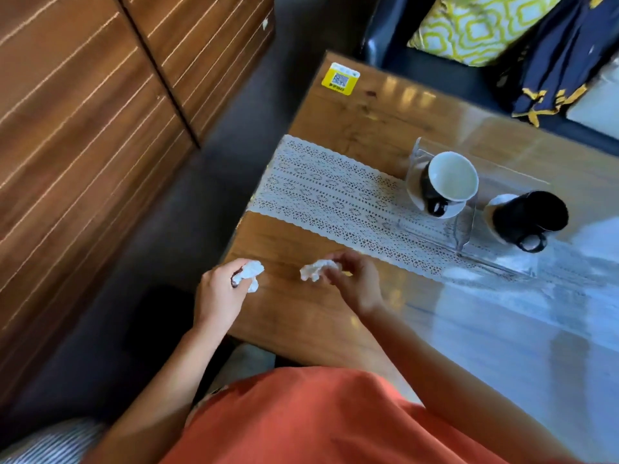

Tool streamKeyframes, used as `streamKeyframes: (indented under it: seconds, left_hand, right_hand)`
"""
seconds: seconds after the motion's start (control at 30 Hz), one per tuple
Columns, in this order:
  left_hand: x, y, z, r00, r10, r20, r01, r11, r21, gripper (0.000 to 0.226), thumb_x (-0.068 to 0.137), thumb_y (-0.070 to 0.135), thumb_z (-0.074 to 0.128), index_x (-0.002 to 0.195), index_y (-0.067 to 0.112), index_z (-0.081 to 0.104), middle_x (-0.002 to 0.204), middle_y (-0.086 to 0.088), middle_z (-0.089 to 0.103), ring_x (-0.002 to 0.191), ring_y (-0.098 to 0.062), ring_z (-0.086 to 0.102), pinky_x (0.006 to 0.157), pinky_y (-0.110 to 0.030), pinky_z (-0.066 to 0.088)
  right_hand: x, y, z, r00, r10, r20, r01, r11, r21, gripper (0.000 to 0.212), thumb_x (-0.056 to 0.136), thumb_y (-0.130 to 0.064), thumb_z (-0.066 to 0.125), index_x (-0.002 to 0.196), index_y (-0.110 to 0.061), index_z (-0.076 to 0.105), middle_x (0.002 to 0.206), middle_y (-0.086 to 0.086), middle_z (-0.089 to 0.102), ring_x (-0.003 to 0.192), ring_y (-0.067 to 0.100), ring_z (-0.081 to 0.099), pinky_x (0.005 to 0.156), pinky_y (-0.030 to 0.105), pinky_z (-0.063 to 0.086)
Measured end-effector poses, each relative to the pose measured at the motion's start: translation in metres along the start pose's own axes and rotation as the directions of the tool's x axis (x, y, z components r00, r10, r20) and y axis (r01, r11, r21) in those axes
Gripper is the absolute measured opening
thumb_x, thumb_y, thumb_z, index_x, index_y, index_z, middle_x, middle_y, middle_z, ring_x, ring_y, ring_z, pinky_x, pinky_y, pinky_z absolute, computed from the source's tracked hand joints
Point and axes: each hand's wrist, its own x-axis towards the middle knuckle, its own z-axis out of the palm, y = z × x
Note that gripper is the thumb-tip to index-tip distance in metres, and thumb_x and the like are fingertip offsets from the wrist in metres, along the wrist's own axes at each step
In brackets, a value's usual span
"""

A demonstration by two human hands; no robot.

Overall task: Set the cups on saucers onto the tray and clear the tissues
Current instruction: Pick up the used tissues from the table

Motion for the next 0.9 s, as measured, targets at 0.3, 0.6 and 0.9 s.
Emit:
streamKeyframes:
  seconds: [0.3,0.6,0.9]
  left_hand:
    - [0.021,-0.131,-0.074,0.958,-0.247,-0.144,0.244,0.969,-0.04,0.02,0.071,0.01,0.064,0.09,0.017,0.07,0.083,-0.006,0.073,0.075,-0.029,0.064,0.065,-0.034,0.047]
    - [0.01,-0.276,-0.076,0.764,-0.637,-0.1,0.61,0.765,-0.209,0.008,0.074,0.013,0.065,0.081,0.016,0.062,0.068,0.006,0.057,0.062,-0.013,0.053,0.052,-0.025,0.034]
    - [0.024,-0.405,0.005,0.473,-0.881,0.029,0.832,0.436,-0.342,0.013,0.072,0.015,0.062,0.084,0.014,0.066,0.079,-0.006,0.068,0.075,-0.024,0.062,0.065,-0.035,0.05]
  right_hand:
    - [0.049,-0.059,0.144,0.945,-0.125,0.303,0.25,0.874,-0.418,0.013,0.073,-0.014,0.069,0.074,-0.026,0.073,0.065,-0.015,0.066,0.064,-0.004,0.06,0.058,0.008,0.041]
    - [0.085,-0.065,0.326,0.743,0.034,0.668,0.475,0.677,-0.562,0.013,0.069,-0.014,0.065,0.075,-0.022,0.072,0.078,-0.003,0.072,0.074,0.016,0.066,0.067,0.028,0.05]
    - [0.124,0.057,0.463,0.563,0.363,0.743,0.608,0.427,-0.669,0.024,0.074,-0.007,0.053,0.082,-0.021,0.07,0.092,0.004,0.072,0.086,0.028,0.065,0.072,0.031,0.05]
